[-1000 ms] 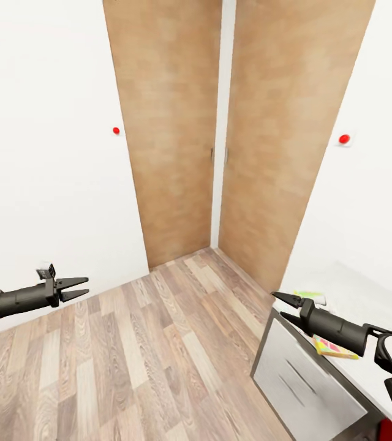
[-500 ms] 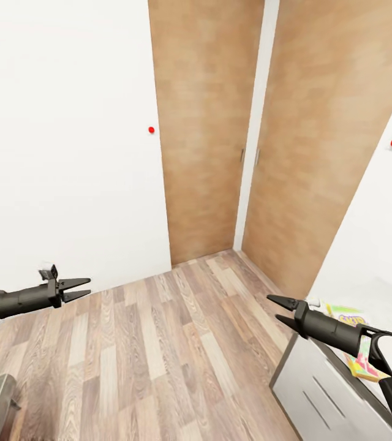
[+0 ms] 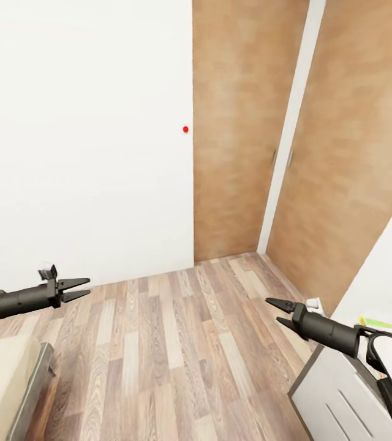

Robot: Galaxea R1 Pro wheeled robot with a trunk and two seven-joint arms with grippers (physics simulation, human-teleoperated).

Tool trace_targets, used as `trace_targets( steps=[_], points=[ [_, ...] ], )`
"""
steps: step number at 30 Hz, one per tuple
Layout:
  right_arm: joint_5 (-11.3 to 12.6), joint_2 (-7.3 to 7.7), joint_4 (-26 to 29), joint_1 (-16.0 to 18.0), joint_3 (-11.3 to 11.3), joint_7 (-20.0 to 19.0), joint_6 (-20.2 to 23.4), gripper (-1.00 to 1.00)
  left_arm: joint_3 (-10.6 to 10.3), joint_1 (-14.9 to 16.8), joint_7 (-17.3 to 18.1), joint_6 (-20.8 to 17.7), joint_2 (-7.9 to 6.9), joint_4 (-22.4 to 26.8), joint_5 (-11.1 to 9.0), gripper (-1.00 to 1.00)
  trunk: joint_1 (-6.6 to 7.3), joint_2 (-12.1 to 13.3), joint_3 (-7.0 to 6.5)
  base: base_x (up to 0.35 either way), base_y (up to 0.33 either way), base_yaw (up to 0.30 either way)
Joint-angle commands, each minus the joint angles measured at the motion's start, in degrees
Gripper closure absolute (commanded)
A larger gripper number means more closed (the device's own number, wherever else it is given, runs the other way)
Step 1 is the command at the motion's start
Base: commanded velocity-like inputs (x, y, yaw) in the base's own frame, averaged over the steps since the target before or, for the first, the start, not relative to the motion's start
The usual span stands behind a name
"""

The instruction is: Put all the toys in the child's room - the three board games (two on the bed and one on the table), the two jigsaw puzzles on the table, and the tennis ball on the table - inside the toy box on the table in the child's room.

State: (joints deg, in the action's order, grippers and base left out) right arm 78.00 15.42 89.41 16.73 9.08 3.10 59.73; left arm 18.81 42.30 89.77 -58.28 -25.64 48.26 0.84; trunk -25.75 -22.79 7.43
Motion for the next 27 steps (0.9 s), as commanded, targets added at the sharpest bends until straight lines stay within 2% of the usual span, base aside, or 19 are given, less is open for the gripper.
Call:
trace_targets(
  steps=[1, 3, 7, 27],
  points=[
    [0.1, -0.67, 0.1, 0.0, 0.1, 0.3, 0.3, -1.00, 0.0, 0.1, 0.2, -0.6, -0.04, 0.0, 0.1, -1.00, -0.03, -0.1, 0.13, -0.027, 0.000, 0.292],
    [-0.5, -1.97, 0.0, 0.0, 0.0, 0.3, 0.3, -1.00, 0.0, 0.1, 0.2, -0.6, -0.08, 0.0, 0.1, -1.00, -0.03, -0.1, 0.13, -0.014, 0.000, 0.292],
    [-1.8, -2.94, 0.1, 0.0, 0.0, 0.3, 0.3, -1.00, 0.0, 0.1, 0.2, -0.6, -0.11, 0.0, 0.1, -1.00, -0.03, -0.1, 0.13, -0.005, 0.000, 0.293],
    [-2.5, -3.28, 0.1, 0.0, 0.0, 0.2, 0.3, -1.00, 0.0, 0.1, 0.2, -0.4, -0.09, 0.0, 0.1, -1.00, -0.03, -0.1, 0.13, 0.000, 0.000, 0.293]
  ],
)
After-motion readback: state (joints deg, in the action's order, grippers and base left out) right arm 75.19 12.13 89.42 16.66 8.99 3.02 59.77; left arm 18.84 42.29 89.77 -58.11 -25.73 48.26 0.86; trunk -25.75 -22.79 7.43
